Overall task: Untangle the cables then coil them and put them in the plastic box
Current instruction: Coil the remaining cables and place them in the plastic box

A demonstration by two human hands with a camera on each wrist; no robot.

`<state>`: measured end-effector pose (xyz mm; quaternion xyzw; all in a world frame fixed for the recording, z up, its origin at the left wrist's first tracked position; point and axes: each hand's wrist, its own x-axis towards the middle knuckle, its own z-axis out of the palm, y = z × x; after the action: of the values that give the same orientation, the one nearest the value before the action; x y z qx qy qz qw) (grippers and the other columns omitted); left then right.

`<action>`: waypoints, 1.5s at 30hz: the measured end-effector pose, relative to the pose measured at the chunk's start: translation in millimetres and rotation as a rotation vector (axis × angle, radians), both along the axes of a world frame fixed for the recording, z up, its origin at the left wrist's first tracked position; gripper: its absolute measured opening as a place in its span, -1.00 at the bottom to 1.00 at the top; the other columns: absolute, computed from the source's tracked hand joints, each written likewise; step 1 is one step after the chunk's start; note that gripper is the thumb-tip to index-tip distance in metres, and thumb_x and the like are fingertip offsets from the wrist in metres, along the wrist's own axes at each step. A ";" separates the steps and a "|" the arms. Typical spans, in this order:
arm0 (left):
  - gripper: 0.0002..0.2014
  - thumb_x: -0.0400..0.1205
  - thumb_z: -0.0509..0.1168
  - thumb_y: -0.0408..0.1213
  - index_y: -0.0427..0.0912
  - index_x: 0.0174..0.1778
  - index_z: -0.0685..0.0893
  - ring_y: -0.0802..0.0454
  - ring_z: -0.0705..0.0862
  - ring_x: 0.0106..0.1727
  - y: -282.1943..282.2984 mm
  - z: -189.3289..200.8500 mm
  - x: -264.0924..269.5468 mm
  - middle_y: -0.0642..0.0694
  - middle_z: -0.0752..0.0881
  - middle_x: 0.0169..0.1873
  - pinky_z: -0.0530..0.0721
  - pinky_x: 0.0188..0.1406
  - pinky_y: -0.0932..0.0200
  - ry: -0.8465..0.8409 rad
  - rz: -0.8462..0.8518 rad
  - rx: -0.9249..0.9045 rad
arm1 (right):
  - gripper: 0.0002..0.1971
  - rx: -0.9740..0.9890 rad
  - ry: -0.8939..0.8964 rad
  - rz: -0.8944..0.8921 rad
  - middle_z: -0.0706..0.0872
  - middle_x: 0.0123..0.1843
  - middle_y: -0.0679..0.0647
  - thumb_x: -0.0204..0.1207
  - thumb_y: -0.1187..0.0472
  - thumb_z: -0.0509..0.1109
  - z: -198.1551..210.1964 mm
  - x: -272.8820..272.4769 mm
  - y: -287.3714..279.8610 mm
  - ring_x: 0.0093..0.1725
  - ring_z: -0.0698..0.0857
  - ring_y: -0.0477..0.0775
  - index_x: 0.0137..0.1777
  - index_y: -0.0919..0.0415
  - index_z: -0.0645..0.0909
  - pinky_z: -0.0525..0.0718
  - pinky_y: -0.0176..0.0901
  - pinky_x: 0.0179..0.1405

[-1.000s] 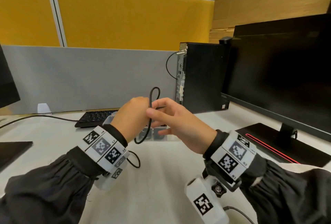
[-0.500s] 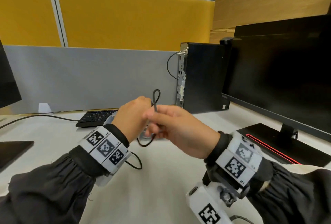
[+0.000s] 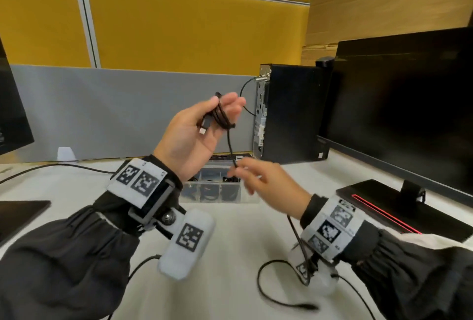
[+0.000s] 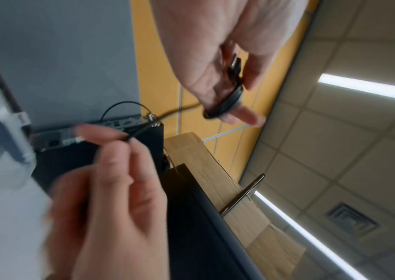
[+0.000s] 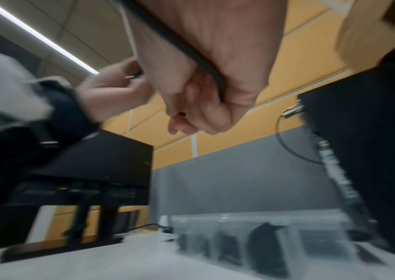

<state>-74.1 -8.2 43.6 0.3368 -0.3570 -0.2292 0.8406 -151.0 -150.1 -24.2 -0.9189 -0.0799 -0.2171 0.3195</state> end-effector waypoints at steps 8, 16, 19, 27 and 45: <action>-0.38 0.49 -0.01 0.35 -0.11 -0.20 0.73 -0.25 0.68 -0.10 16.2 -23.7 39.6 -0.11 0.79 -0.32 0.60 0.07 -0.21 -1.021 0.655 0.808 | -0.82 -0.055 -0.101 0.059 0.53 -0.36 -0.17 0.67 0.21 0.19 18.9 -17.1 12.0 -0.34 0.52 -0.19 -0.11 0.13 0.59 0.43 -0.39 -0.31; -0.71 0.63 0.19 -0.16 -0.26 -0.31 0.62 0.12 0.47 -0.58 20.6 -13.6 0.7 -0.02 0.52 -0.72 0.57 -0.36 0.36 -0.550 -0.009 0.530 | -0.77 0.034 -0.268 -0.129 0.70 -0.30 -0.07 0.69 0.15 0.14 29.8 3.6 -20.2 -0.30 0.64 -0.12 0.00 0.07 0.66 0.50 -0.29 -0.34; -0.69 0.58 0.14 -0.19 -0.35 -0.18 0.69 0.13 0.64 -0.40 14.5 -3.5 0.4 -0.08 0.69 -0.55 0.64 -0.28 0.36 -0.313 0.082 0.212 | -0.68 0.030 0.070 0.053 0.60 -0.37 -0.36 0.74 0.22 0.00 14.4 -1.6 -3.6 -0.33 0.56 -0.50 0.10 0.29 0.59 0.45 -0.56 -0.35; -0.67 0.69 0.03 -0.11 -0.18 0.13 0.64 0.07 0.71 0.19 5.3 -24.7 16.8 -0.10 0.82 -0.03 0.54 0.28 0.16 -0.566 0.348 0.442 | -0.77 -0.026 0.239 0.222 0.54 -0.50 -0.30 0.73 0.17 0.05 16.3 -24.7 34.2 -0.47 0.49 -0.31 -0.04 0.11 0.53 0.42 -0.52 -0.42; -0.69 0.68 0.17 -0.26 -0.22 -0.39 0.38 0.01 0.40 -0.46 50.3 -15.1 70.7 -0.05 0.44 -0.50 0.25 -0.50 0.14 -1.276 1.059 1.020 | -0.74 0.033 0.443 0.222 0.62 -0.47 0.00 0.68 0.12 0.18 40.4 -22.2 -16.0 -0.62 0.39 -0.08 -0.15 0.20 0.61 0.36 -0.35 -0.64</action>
<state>-3.4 42.1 28.5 0.8383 -0.4056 0.2771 0.2365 -173.2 -166.1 16.2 -0.9244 -0.1047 0.0247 0.3659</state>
